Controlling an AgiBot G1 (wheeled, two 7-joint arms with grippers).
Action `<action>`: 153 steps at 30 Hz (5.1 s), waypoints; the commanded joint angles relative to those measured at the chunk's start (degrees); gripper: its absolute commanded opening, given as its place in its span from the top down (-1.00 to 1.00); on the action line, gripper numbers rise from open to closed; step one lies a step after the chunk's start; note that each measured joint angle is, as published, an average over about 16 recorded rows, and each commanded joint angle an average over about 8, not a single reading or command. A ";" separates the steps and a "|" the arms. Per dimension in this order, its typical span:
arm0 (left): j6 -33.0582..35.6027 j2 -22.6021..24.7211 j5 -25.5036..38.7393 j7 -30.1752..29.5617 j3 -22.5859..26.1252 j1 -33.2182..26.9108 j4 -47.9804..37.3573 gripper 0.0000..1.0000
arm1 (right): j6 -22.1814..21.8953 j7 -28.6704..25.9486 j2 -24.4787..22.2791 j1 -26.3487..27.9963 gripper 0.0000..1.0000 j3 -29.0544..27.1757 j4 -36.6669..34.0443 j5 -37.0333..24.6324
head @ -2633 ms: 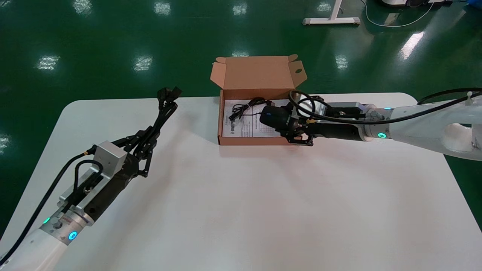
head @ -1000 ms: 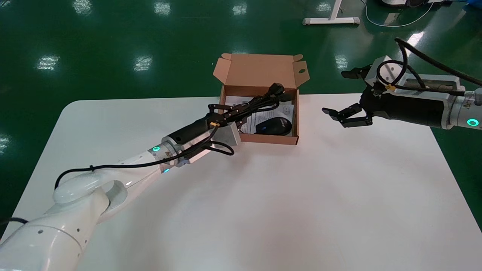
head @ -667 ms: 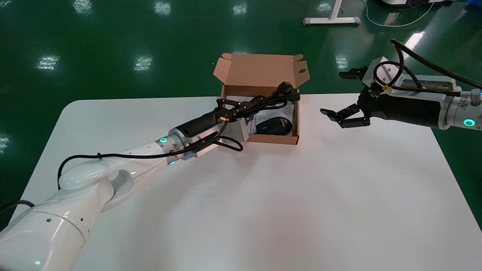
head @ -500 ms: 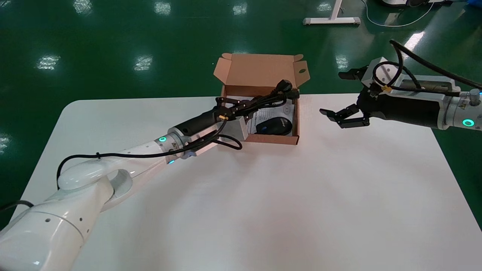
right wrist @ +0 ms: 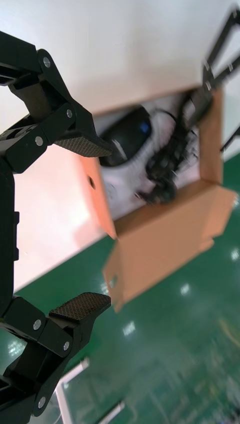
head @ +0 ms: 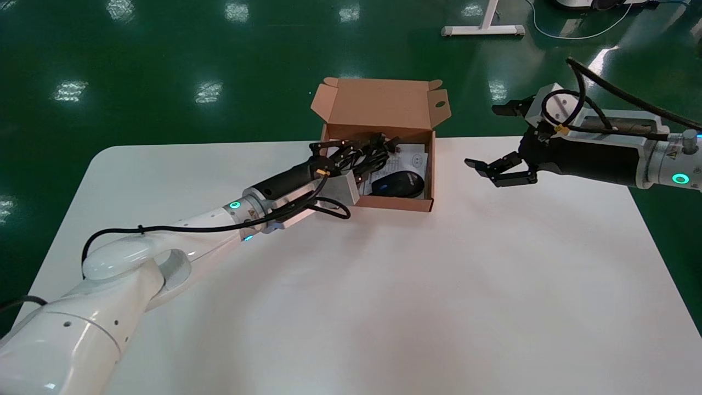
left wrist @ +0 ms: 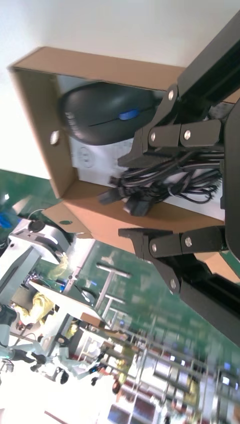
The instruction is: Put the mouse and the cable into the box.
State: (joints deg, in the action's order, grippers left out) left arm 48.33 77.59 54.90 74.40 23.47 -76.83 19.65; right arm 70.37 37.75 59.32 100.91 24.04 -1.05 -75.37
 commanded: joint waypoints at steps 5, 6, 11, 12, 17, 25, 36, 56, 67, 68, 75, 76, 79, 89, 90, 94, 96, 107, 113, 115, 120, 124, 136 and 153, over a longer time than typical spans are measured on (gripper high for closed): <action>6.22 -1.82 -4.40 -9.50 -0.55 -0.31 0.21 -1.00 | -3.21 -0.54 1.23 -0.54 -1.00 -3.36 -0.86 4.84; 7.67 -2.19 -5.32 -11.39 -0.60 -0.42 0.29 -1.00 | -4.14 -0.76 1.57 -0.78 -1.00 -4.28 -1.19 6.17; 12.22 -4.41 -8.05 -18.15 -0.55 -0.13 2.29 -1.00 | -6.93 -2.20 2.45 -2.25 -1.00 -7.48 -1.63 10.98; 12.75 -4.99 -8.52 -19.47 -0.62 0.06 3.05 -1.00 | -7.08 -2.72 2.37 -2.71 -1.00 -7.88 -1.14 11.72; 14.95 -8.35 -8.92 -25.34 -1.23 1.42 7.59 -1.00 | -5.92 -6.32 0.60 -5.70 -1.00 -8.46 4.25 14.15; 18.58 -13.90 -9.59 -35.04 -2.24 3.67 15.11 -1.00 | -2.63 -12.86 -3.26 -10.92 -1.00 -8.39 15.16 17.15; 23.28 -21.08 -10.45 -47.58 -3.54 6.57 24.82 -1.00 | 1.63 -21.32 -8.25 -17.66 -1.00 -8.30 29.27 21.03; 31.05 -32.93 -11.88 -68.30 -5.70 11.37 40.88 -1.00 | 8.67 -35.29 -16.50 -28.81 -1.00 -8.15 52.58 27.45; 35.65 -39.96 -12.73 -80.58 -6.97 14.21 50.39 -1.00 | 12.84 -43.57 -21.39 -35.41 -1.00 -8.07 66.40 31.25; 36.06 -40.59 -12.80 -81.68 -7.09 14.46 51.24 -1.00 | 13.23 -44.36 -21.85 -36.04 -1.00 -8.06 67.71 31.61; 37.63 -42.92 -13.08 -85.47 -7.48 15.36 54.47 -1.00 | 15.55 -48.75 -24.52 -39.67 -1.00 -8.03 75.43 33.70; 37.70 -43.00 -13.09 -85.54 -7.49 15.39 54.59 -1.00 | 15.76 -49.06 -24.74 -39.98 -1.00 -8.02 76.10 33.89; 37.85 -43.20 -13.12 -85.72 -7.52 15.47 54.90 -1.00 | 16.11 -49.51 -25.13 -40.52 -1.00 -8.02 77.22 34.24; 37.58 -42.86 -13.13 -85.38 -7.52 15.40 54.34 -1.00 | 15.73 -48.96 -24.74 -39.98 -1.00 -8.02 75.94 33.99; 37.56 -42.83 -13.13 -85.36 -7.52 15.39 54.30 -1.00 | 15.69 -48.92 -24.71 -39.93 -1.00 -8.02 75.82 33.95; 37.50 -42.76 -13.13 -85.29 -7.51 15.36 54.18 -1.00 | 15.54 -48.77 -24.57 -39.74 -1.00 -8.02 75.41 33.80; 37.47 -42.72 -13.13 -85.27 -7.51 15.35 54.12 -1.00 | 15.49 -48.71 -24.52 -39.66 -1.00 -8.02 75.25 33.74; 37.41 -42.64 -13.13 -85.20 -7.47 15.30 53.98 -1.00 | 15.37 -48.54 -24.36 -39.43 -1.00 -8.02 74.77 33.59; 37.38 -42.62 -13.12 -85.18 -7.45 15.28 53.96 -1.00 | 15.34 -48.51 -24.33 -39.39 -1.00 -8.02 74.66 33.56; 37.37 -42.61 -13.12 -85.17 -7.44 15.28 53.95 -1.00 | 15.33 -48.50 -24.33 -39.38 -1.00 -8.02 74.63 33.55; 37.35 -42.59 -13.12 -85.15 -7.44 15.27 53.93 -1.00 | 15.30 -48.48 -24.31 -39.36 -1.00 -8.02 74.59 33.52; 37.35 -42.58 -13.11 -85.14 -7.44 15.27 53.91 -1.00 | 15.27 -48.47 -24.30 -39.34 -1.00 -8.02 74.57 33.51; 37.34 -42.58 -13.06 -85.13 -7.44 15.27 53.89 -1.00 | 15.26 -48.42 -24.27 -39.30 -1.00 -8.02 74.52 33.48; 37.34 -42.58 -13.05 -85.13 -7.44 15.27 53.89 -1.00 | 15.26 -48.42 -24.27 -39.30 -1.00 -8.02 74.49 33.48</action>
State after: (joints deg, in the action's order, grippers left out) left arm 85.68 35.02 41.85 -10.73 16.03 -61.56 73.54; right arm 85.64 -10.67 35.05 61.61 16.02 73.44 -41.89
